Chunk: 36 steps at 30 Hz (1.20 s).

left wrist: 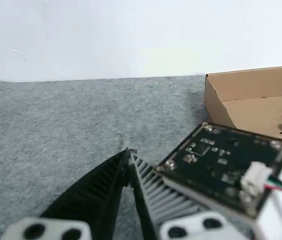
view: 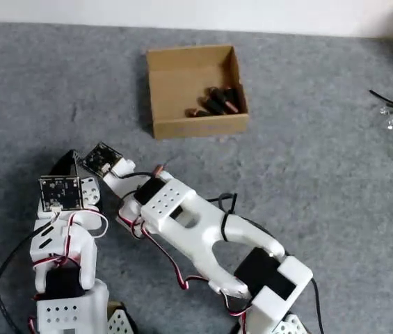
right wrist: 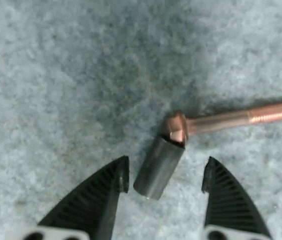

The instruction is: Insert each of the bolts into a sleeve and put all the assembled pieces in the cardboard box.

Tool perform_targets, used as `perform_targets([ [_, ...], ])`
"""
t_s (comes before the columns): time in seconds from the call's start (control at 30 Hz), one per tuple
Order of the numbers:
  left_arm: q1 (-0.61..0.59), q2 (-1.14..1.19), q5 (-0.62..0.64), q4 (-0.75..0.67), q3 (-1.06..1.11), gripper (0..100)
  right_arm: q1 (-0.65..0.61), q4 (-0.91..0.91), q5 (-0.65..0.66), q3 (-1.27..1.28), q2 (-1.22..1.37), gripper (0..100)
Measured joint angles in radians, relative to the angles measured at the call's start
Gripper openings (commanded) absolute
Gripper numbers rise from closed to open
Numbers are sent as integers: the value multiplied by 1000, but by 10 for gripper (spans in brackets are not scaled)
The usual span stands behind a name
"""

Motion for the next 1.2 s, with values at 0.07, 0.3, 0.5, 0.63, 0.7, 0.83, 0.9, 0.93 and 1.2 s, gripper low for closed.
perform_targets([
  [0.07, 2, 0, 0, 0, 0, 7, 0, -17, 0, 12, -2, 217],
  [0.3, 0, 0, 0, 0, 0, 7, 2, -43, -5, 29, -2, 217],
  [0.5, -5, 0, 0, 0, 0, 7, 2, -55, -54, 35, -2, 217],
  [0.63, -5, 0, 0, 0, 0, 7, 2, -55, -55, 35, -2, 217],
  [0.7, -5, 0, 0, 0, 0, 7, 2, -55, -57, 35, -2, 217],
  [0.83, -5, 0, 0, 0, 0, 7, 2, -55, -57, 35, -2, 217],
  [0.9, -5, 0, 0, 0, 0, 7, 2, -55, -57, 35, -14, 217],
  [0.93, -5, 0, 0, 0, 0, 7, 2, -55, -57, 35, -26, 217],
  [1.2, -5, 0, 0, 0, 0, 7, 2, -55, -57, 35, -126, 217],
])
